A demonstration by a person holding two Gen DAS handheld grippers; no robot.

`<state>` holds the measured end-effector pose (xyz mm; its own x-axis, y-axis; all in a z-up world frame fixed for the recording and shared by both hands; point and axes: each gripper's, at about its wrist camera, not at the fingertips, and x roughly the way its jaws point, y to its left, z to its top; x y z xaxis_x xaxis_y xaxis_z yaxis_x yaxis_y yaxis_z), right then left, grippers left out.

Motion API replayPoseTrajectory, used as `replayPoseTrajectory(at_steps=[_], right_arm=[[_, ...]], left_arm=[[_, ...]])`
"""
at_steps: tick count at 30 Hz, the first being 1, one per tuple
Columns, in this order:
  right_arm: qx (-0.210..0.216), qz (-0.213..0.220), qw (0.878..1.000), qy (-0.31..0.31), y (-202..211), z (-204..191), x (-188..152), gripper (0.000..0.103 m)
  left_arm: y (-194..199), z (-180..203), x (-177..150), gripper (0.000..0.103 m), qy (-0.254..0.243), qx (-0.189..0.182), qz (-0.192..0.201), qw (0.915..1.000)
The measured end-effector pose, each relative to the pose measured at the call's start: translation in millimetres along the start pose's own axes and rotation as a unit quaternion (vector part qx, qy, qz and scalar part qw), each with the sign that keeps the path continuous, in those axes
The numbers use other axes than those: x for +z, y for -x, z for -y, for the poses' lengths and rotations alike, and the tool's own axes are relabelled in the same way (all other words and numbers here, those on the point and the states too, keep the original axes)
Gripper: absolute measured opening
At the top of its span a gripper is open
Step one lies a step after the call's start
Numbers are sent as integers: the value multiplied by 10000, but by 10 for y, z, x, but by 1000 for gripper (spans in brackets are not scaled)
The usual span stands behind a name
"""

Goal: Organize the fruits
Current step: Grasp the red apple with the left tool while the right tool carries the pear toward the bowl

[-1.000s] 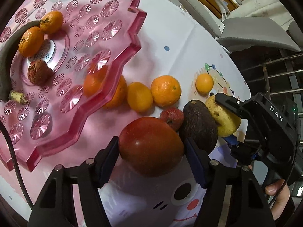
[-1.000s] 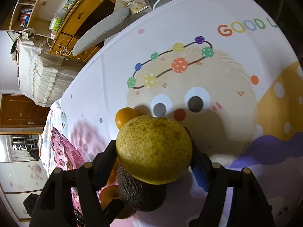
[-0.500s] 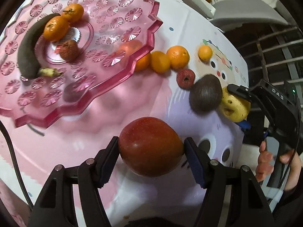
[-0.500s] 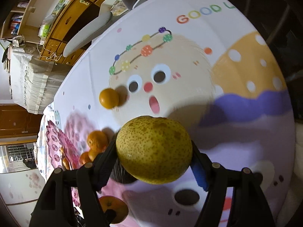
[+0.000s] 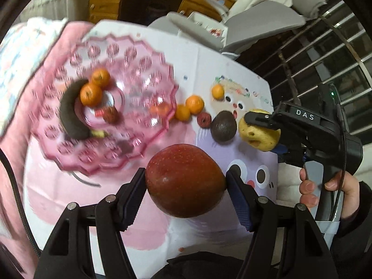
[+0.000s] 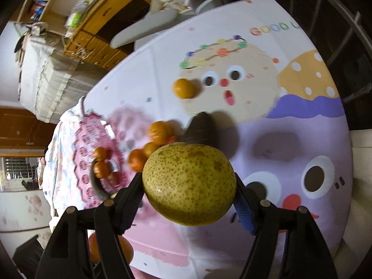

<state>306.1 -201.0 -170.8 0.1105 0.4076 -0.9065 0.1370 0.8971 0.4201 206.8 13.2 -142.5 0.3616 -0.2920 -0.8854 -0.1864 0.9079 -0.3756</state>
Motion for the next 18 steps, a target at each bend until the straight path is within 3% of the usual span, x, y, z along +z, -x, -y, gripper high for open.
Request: replayPoseTrajectory(at_steps=[11,18], right_arm=[[405,407,9978,334,105,-719,-148,72],[552,764,9939,570,-69,-1086,-212,72]], left_arm=[[343,-314,361,67,-499,124,350,9981],[184,-677,598,67,-574,282,216,9977]])
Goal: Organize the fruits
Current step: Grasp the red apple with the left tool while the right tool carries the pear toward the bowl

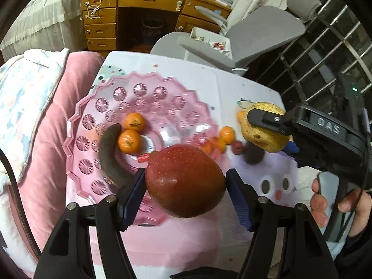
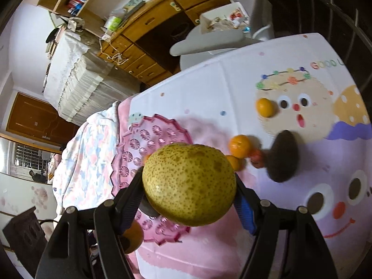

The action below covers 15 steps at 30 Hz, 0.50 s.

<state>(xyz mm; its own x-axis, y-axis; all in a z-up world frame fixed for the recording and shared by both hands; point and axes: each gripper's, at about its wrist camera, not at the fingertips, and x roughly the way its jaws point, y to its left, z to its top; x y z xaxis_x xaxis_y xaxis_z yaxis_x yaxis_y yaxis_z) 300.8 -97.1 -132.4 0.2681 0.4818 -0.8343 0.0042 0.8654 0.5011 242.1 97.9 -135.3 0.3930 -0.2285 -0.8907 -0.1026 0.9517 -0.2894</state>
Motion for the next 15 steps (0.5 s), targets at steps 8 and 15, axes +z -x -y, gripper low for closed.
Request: replayPoseTrajectory(at_steps=[8,15], right_arm=[[-9,-194,9997,-124,-522,-211,-110,72],[-170,-336,9990,-227,-890,-368,-163,72]], left_arm=[[-415,-430,94,67,-44,29,-466,9989],[-716,-708,176,67,-116,0,-740,9972]])
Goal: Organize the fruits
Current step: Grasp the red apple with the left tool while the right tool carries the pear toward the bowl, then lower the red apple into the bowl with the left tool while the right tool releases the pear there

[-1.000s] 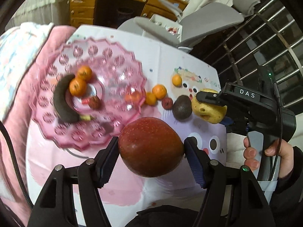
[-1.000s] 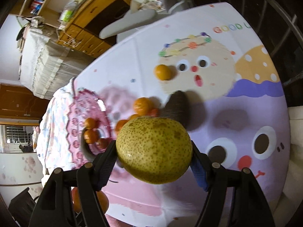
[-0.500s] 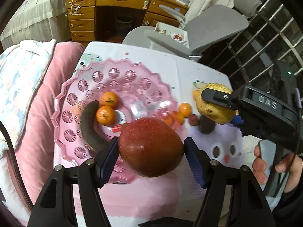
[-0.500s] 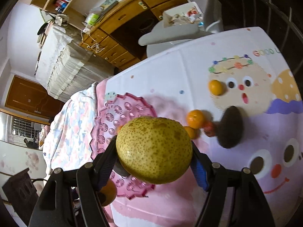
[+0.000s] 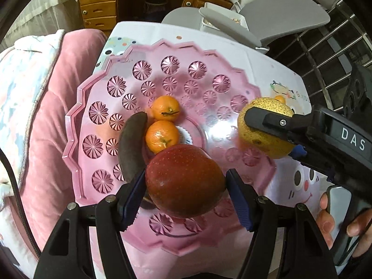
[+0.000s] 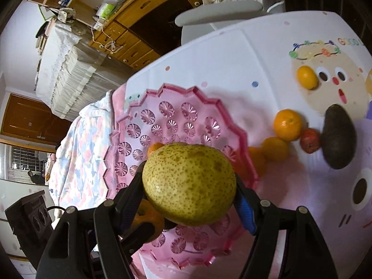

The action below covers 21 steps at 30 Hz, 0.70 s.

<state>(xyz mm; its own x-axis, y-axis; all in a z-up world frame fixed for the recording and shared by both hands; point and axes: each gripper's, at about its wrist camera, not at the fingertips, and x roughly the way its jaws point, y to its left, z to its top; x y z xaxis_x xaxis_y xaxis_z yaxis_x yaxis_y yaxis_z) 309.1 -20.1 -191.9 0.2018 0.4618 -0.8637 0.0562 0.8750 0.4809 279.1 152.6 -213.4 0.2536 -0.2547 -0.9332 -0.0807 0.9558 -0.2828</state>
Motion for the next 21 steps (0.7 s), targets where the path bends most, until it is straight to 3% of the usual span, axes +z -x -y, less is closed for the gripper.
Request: replayPoseTrajectory(at_steps=[15,21], right_arm=[[-232,-237,9993,-189,-376,-116,89,74],[-60,24,9998,-192,-229,-125,131,74]], left_arm=[[-251,-81,128,68,-110,-181,-231,9995],[-148,22,144,72,-263,-179,-66,9995]])
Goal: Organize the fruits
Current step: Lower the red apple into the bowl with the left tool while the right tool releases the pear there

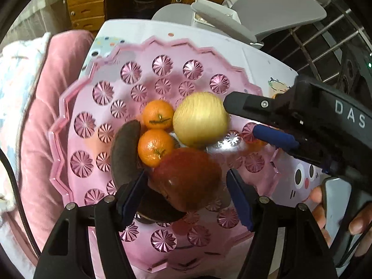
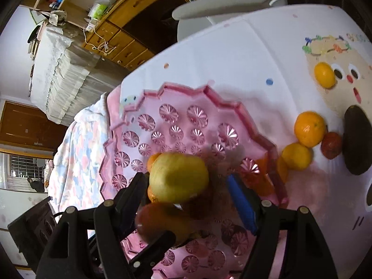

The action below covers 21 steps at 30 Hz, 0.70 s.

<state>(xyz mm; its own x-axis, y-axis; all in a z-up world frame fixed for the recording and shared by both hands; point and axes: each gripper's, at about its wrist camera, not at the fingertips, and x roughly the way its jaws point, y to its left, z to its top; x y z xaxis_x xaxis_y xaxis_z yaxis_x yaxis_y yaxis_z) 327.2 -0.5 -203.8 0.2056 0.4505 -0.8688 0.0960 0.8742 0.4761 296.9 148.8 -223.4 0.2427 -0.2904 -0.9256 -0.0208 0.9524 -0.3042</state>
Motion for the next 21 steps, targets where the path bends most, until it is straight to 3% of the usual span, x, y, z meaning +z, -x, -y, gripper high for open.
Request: replayPoseTrajectory(at_steps=[9,21], right_arm=[[109,338,9994,26,393,58,-29,74],[-119,670,9977,10,1074,693,-209,74]], left_arm=[[252,294,-39,81,-174,141,223,9995],[710,957,-43,84,-356,6,494,9981]])
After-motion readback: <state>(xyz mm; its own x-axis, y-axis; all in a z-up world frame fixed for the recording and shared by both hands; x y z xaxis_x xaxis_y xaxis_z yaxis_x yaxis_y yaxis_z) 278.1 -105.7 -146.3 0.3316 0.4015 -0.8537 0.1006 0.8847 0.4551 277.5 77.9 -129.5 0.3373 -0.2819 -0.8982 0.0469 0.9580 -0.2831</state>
